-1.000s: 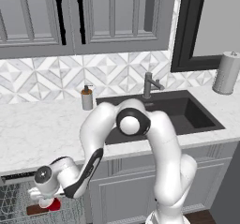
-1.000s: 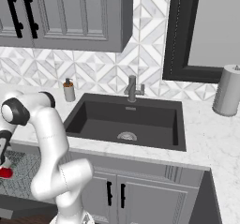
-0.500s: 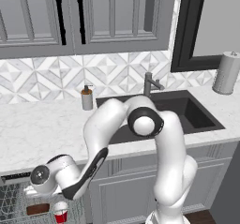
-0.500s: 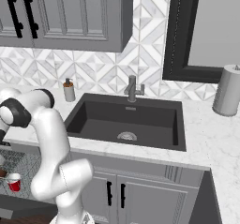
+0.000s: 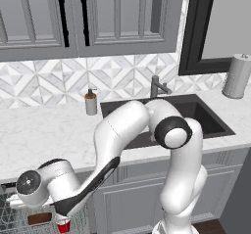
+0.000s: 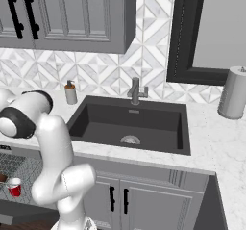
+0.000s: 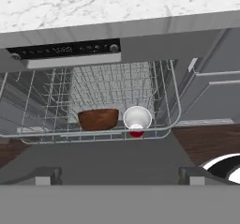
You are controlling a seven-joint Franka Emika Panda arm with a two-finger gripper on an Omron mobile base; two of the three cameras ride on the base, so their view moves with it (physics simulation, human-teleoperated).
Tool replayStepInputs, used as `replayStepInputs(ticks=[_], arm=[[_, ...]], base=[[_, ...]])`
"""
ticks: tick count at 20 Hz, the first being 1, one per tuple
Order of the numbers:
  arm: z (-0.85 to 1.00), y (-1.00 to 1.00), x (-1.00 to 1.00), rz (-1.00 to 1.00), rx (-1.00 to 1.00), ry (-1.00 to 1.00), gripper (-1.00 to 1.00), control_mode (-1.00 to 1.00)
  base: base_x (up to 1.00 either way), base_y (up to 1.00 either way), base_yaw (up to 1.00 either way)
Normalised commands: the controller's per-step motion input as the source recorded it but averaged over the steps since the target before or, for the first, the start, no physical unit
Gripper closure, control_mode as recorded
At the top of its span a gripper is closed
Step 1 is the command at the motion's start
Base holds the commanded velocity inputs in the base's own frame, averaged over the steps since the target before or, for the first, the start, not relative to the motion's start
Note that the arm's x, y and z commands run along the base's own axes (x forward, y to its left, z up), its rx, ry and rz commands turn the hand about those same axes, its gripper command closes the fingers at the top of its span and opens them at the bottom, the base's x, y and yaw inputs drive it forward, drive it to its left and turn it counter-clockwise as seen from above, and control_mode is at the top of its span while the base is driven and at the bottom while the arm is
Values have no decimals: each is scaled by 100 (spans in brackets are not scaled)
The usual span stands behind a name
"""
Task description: Pick up the cup and bowl from the counter, place them in the dishwasher, and close the dishwasher door.
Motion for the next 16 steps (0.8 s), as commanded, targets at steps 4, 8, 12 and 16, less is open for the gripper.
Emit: replayStepInputs(ticks=[4, 8, 12, 16], arm=[[74, 45, -93, 0, 5, -5, -100, -100], [12, 38, -100, 0, -1, -18, -100, -100], [0, 9, -100, -2, -2, -9, -100, -100], [3, -7, -100, -13, 0, 0, -100, -100]], base=[[0, 0, 0], [0, 0, 0], [0, 0, 0], [0, 0, 0]])
